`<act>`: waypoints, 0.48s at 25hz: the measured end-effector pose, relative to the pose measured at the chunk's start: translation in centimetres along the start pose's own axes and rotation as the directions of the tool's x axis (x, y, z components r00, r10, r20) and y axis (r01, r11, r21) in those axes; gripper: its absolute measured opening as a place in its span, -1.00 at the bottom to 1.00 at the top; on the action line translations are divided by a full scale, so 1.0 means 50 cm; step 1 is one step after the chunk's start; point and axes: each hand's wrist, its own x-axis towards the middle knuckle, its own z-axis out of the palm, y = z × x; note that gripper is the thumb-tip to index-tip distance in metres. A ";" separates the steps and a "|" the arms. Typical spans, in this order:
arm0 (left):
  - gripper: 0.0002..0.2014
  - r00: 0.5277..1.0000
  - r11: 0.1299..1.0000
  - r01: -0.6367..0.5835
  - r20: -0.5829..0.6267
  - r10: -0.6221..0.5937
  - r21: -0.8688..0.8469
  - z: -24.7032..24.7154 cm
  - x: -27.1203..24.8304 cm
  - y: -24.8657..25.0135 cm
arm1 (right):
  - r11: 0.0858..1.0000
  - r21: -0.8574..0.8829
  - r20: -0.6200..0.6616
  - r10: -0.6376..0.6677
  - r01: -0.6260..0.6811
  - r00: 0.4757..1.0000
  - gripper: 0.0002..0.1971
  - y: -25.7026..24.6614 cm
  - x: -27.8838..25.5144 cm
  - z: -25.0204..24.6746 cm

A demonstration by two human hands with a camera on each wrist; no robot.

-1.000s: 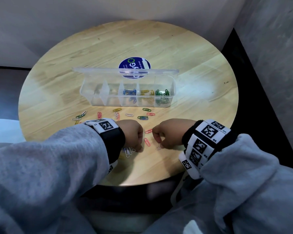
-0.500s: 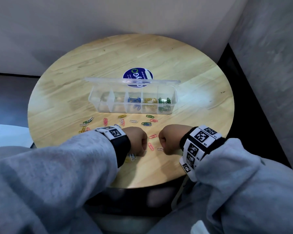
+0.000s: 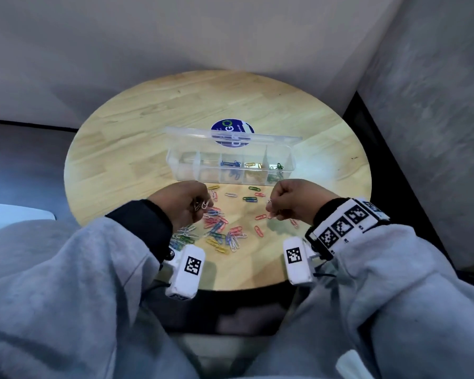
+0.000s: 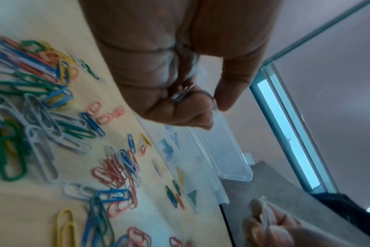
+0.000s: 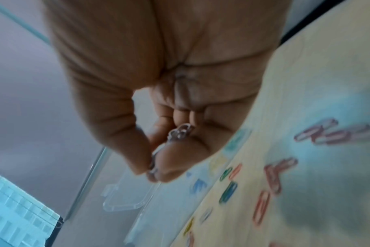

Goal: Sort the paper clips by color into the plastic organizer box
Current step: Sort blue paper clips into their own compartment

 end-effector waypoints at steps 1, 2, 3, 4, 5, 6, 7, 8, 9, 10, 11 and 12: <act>-0.76 1.000 0.999 0.010 0.006 -0.010 -0.038 -0.012 0.000 -0.002 | 0.994 0.113 -0.001 -0.004 0.004 1.000 -0.72 -0.002 -0.002 0.018; -0.77 1.000 0.998 0.020 0.005 -0.019 -0.064 -0.021 0.000 -0.001 | 0.979 0.205 0.000 -0.002 0.002 1.000 -0.72 -0.001 -0.003 0.035; -0.77 1.000 0.997 0.026 -0.001 -0.026 -0.077 -0.029 0.004 0.000 | 0.959 0.282 0.008 0.002 -0.004 1.000 -0.71 -0.001 -0.003 0.048; -0.78 1.000 0.996 0.027 -0.008 -0.027 -0.080 -0.033 0.007 0.002 | 0.937 0.350 0.020 0.011 -0.017 1.000 -0.69 -0.002 -0.003 0.058; -0.79 1.000 0.996 0.026 -0.010 -0.027 -0.080 -0.036 0.010 0.004 | 0.908 0.417 0.028 0.022 -0.032 0.999 -0.69 -0.003 -0.002 0.066; -0.80 1.000 0.997 0.029 -0.004 -0.030 -0.076 -0.036 0.013 0.005 | 0.875 0.483 0.033 0.035 -0.047 0.999 -0.69 -0.004 -0.002 0.072; -0.81 0.999 0.997 0.041 0.005 -0.040 -0.059 -0.037 0.016 0.006 | 0.840 0.540 0.035 0.047 -0.058 0.998 -0.70 -0.004 -0.001 0.076; -0.82 0.998 0.998 0.059 0.016 -0.059 -0.024 -0.036 0.017 0.004 | 0.810 0.582 0.036 0.055 -0.066 0.998 -0.70 -0.005 0.000 0.079; -0.84 0.996 0.996 0.079 0.026 -0.080 0.029 -0.036 0.022 0.000 | 0.785 0.615 0.038 0.063 -0.073 0.997 -0.69 -0.005 0.002 0.081; -0.85 0.994 0.991 0.099 0.033 -0.103 0.095 -0.036 0.026 -0.004 | 0.767 0.636 0.039 0.073 -0.081 0.997 -0.68 -0.003 0.005 0.082; -0.86 0.992 0.978 0.112 0.036 -0.120 0.178 -0.036 0.028 -0.007 | 0.760 0.643 0.041 0.089 -0.094 0.995 -0.66 -0.001 0.005 0.082; -0.86 0.991 0.953 0.110 0.038 -0.125 0.282 -0.036 0.029 -0.009 | 0.764 0.636 0.044 0.105 -0.109 0.994 -0.65 0.001 0.006 0.081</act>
